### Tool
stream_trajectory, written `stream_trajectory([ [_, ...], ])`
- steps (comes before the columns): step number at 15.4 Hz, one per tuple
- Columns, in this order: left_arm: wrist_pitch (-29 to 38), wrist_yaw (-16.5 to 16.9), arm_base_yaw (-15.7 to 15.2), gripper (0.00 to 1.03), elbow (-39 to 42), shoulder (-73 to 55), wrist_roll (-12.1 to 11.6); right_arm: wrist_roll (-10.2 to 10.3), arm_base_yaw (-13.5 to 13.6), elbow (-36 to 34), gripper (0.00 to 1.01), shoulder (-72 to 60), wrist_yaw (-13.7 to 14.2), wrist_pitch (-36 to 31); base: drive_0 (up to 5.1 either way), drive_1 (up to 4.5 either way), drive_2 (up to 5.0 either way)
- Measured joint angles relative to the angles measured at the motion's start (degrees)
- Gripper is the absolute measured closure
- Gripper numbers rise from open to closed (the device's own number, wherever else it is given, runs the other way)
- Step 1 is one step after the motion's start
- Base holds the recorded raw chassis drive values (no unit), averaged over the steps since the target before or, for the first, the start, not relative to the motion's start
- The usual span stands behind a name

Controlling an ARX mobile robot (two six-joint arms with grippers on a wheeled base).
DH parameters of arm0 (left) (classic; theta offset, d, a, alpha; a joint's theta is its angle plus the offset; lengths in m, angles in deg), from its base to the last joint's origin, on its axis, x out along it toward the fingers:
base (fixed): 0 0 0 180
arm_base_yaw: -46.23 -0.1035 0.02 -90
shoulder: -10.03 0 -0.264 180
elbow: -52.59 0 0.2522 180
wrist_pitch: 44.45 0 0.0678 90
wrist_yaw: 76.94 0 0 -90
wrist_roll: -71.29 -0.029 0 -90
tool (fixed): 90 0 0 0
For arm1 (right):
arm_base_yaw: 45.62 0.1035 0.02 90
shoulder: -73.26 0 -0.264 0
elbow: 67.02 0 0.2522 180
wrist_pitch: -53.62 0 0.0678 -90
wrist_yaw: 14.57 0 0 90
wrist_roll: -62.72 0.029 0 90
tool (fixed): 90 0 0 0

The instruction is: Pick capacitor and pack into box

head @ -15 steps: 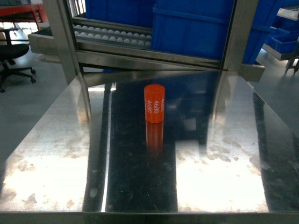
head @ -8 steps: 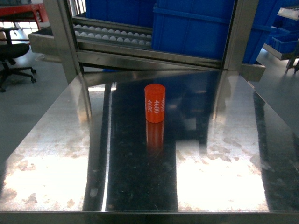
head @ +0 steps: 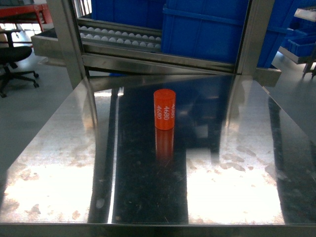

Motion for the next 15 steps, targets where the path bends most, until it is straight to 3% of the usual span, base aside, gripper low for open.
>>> stream_trajectory([
  [1, 9.07, -0.35, 2.69, 0.05, -0.57, -10.80, 0.28, 0.00, 0.00, 0.00, 0.03, 0.00, 0.02, 0.02, 0.0, 0.00, 0.0],
  [4, 38.93, -6.27, 11.06, 0.05, -8.44, -45.97, 1.57, 0.00, 0.00, 0.00, 0.03, 0.00, 0.04, 0.04, 0.0, 0.00, 0.0],
  [6, 49.55, -8.00, 16.72, 0.05, -17.51, -66.55, 1.60, 0.00, 0.00, 0.00, 0.03, 0.00, 0.04, 0.04, 0.0, 0.00, 0.0],
  [9, 49.83, -8.61, 20.33, 0.05, -28.46, -84.04, 1.57, 0.00, 0.00, 0.00, 0.03, 0.00, 0.02, 0.04, 0.0, 0.00, 0.0],
  [15, 47.25, -7.76, 22.16, 0.05, -40.94, -98.01, 1.60, 0.00, 0.00, 0.00, 0.03, 0.00, 0.02, 0.04, 0.0, 0.00, 0.0],
])
